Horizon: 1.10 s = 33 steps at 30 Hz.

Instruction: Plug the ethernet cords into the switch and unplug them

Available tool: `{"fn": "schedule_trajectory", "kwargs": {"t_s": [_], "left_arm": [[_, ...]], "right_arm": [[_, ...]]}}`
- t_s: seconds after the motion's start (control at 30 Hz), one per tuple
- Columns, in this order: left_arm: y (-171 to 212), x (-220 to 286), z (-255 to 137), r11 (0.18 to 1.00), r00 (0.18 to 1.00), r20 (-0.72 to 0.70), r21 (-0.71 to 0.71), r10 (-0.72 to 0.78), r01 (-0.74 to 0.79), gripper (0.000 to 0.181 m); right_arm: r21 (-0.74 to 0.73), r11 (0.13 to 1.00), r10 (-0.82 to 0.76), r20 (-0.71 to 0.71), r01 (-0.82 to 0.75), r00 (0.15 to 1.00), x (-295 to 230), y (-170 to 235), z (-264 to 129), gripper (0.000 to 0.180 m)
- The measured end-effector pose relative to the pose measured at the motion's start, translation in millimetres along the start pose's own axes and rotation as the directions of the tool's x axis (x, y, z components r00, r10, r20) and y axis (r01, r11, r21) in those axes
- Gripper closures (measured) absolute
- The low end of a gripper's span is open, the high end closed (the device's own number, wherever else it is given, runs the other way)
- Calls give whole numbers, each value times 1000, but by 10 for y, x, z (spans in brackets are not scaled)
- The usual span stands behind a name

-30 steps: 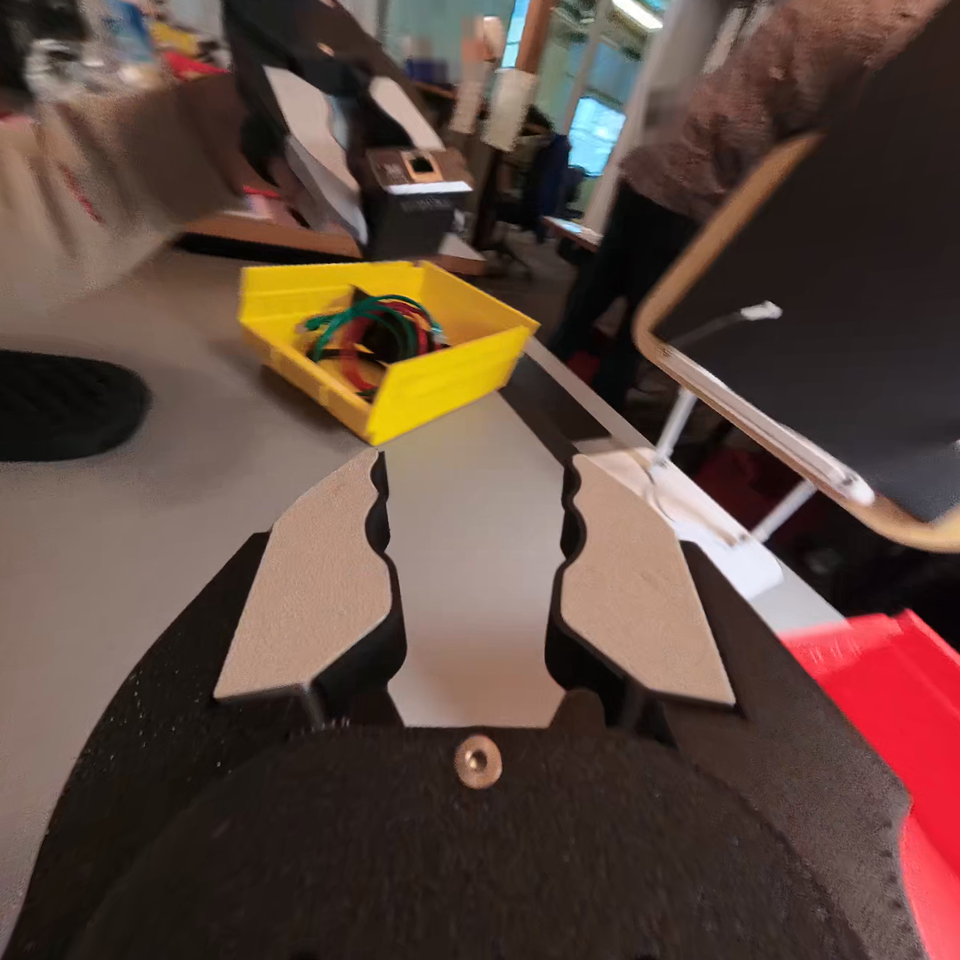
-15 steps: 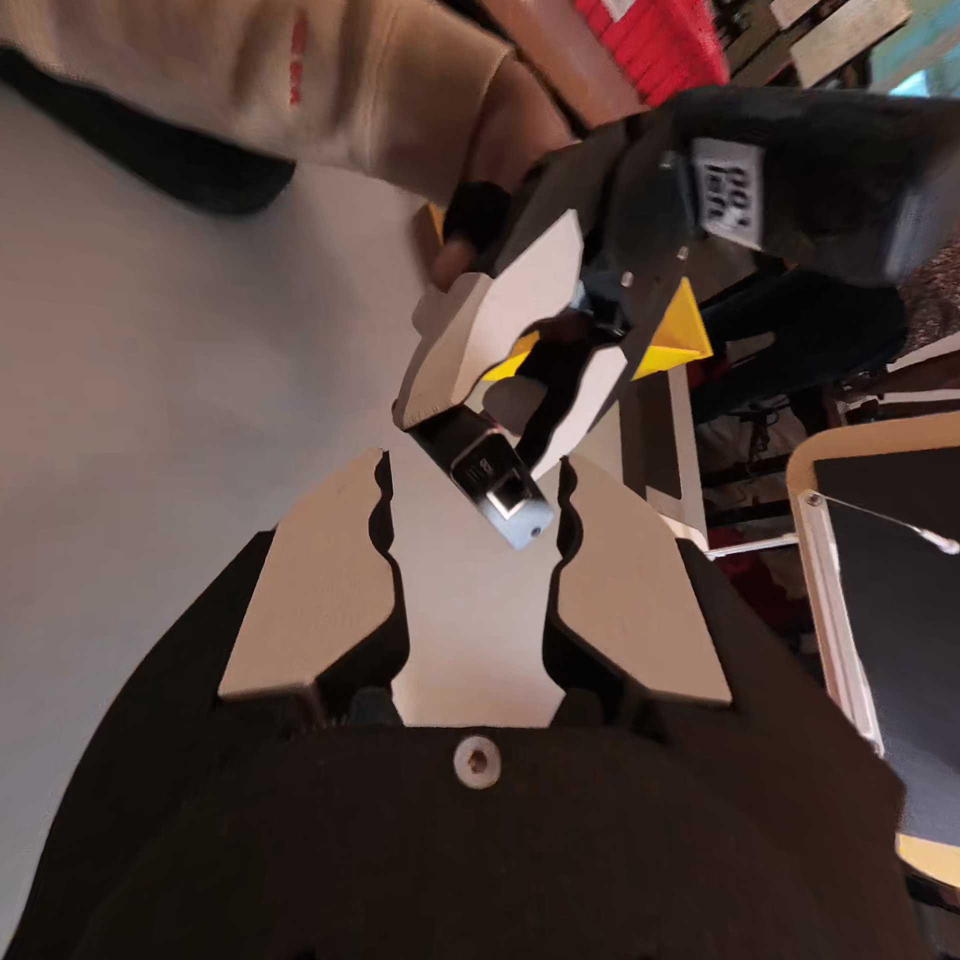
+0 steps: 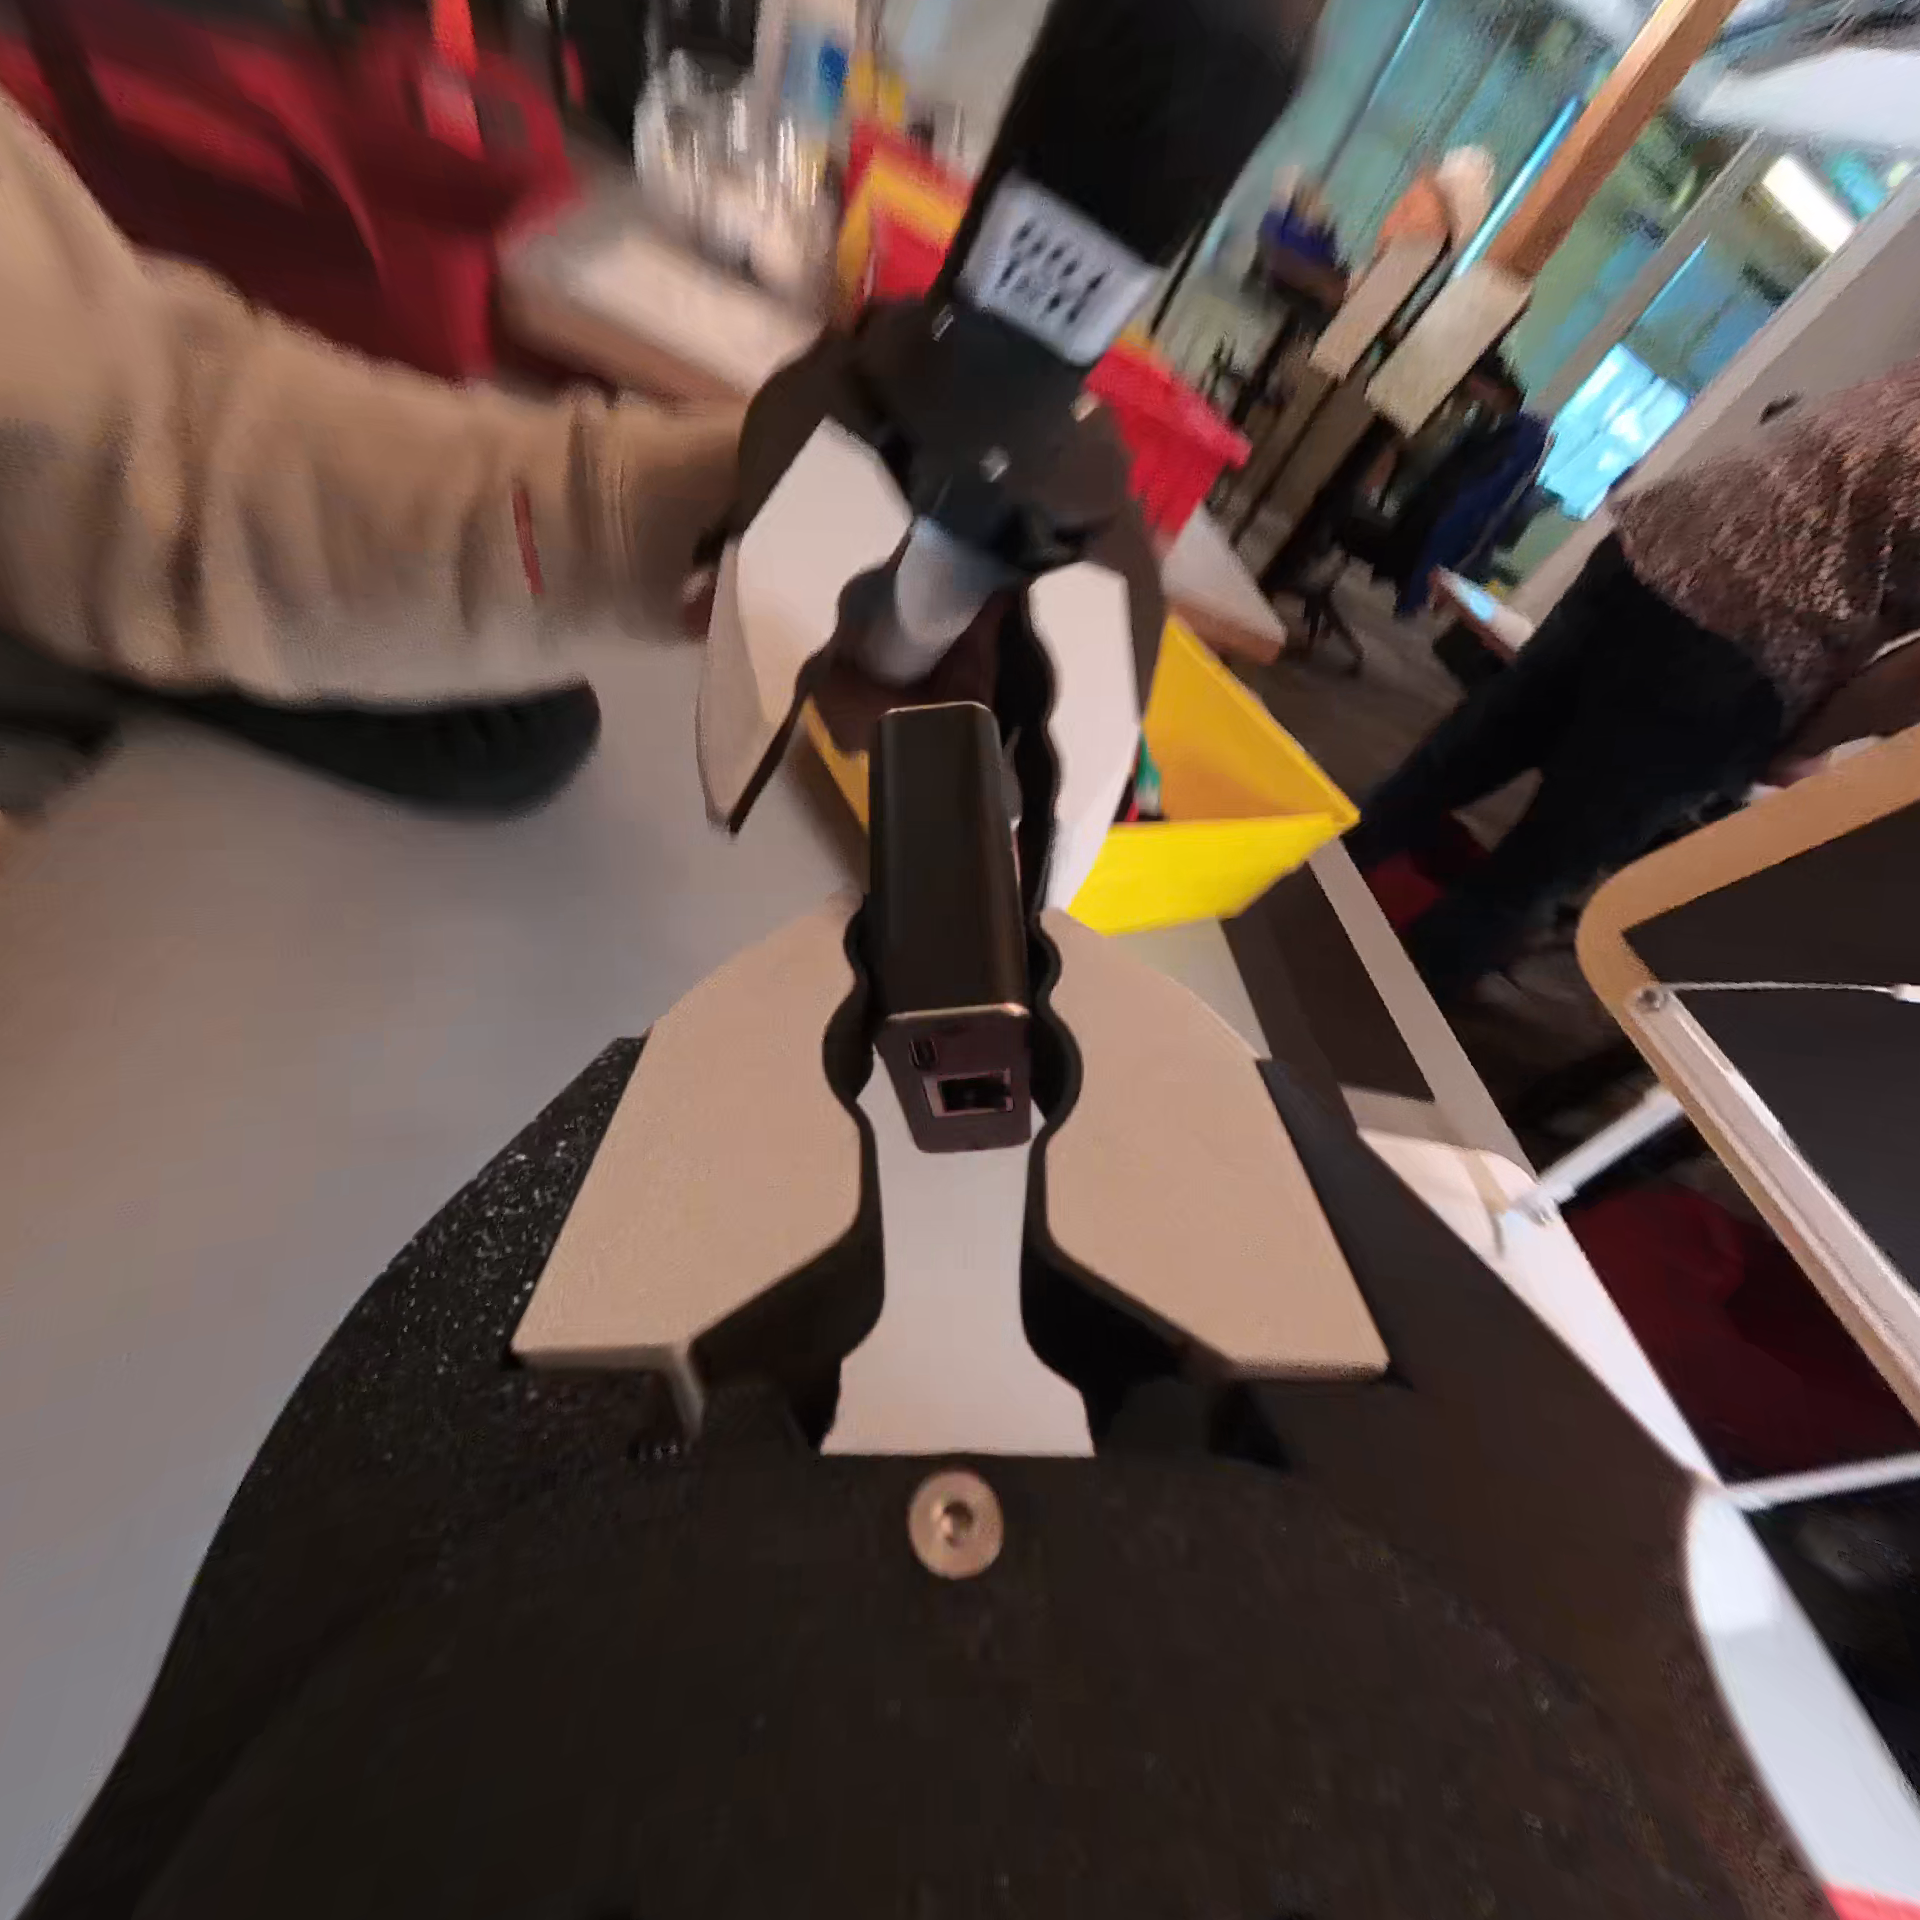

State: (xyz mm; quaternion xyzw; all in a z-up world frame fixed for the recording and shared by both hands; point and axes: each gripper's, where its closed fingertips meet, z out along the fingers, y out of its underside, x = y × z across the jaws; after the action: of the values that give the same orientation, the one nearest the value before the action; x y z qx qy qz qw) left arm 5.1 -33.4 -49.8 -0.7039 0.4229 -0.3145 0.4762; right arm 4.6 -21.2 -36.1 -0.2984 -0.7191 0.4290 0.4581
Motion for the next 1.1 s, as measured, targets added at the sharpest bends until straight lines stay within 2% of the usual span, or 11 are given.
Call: {"fn": "schedule_trajectory", "kwargs": {"t_s": [0.13, 0.2, 0.3, 0.43, 0.57, 0.73, 0.87, 1.03, 1.1], "left_arm": [[-231, -33, 60, 989, 973, 178, 2, 144, -147, 126], [-339, -48, 80, 980, 952, 243, 19, 187, -198, 137], [-449, 22, 60, 963, 935, 261, 55, 242, -264, 156], [-399, 19, 50, 953, 921, 263, 11, 288, -301, 156], [-289, -19, 28, 950, 918, 249, -33, 309, -311, 156], [-162, -64, 26, 932, 896, 260, -137, 361, -336, 156], [-108, -91, 48, 925, 890, 260, -167, 375, -341, 156], [-132, -176, 13, 948, 899, 301, -120, 317, -294, 155], [-217, -252, -150, 966, 905, 342, -54, 254, -251, 145]], "right_arm": [[253, 954, 148, 72, -161, 986, 44, -353, -179, 154], [293, 939, 157, 96, -179, 983, 20, -423, -202, 154], [297, 938, 155, 100, -178, 983, 10, -429, -203, 154], [228, 964, 120, 81, -135, 990, -14, -345, -165, 154], [50, 998, 26, 8, -26, 1000, -17, -161, -79, 152], [-45, 998, -32, -16, 32, 999, -39, -77, -20, 148], [-119, 989, -90, -42, 84, 995, -24, 21, 5, 154], [-164, 982, -117, -108, 98, 987, 72, 45, -5, 156], [-192, 977, -127, -145, 98, 981, 155, 80, -54, 155]]}}
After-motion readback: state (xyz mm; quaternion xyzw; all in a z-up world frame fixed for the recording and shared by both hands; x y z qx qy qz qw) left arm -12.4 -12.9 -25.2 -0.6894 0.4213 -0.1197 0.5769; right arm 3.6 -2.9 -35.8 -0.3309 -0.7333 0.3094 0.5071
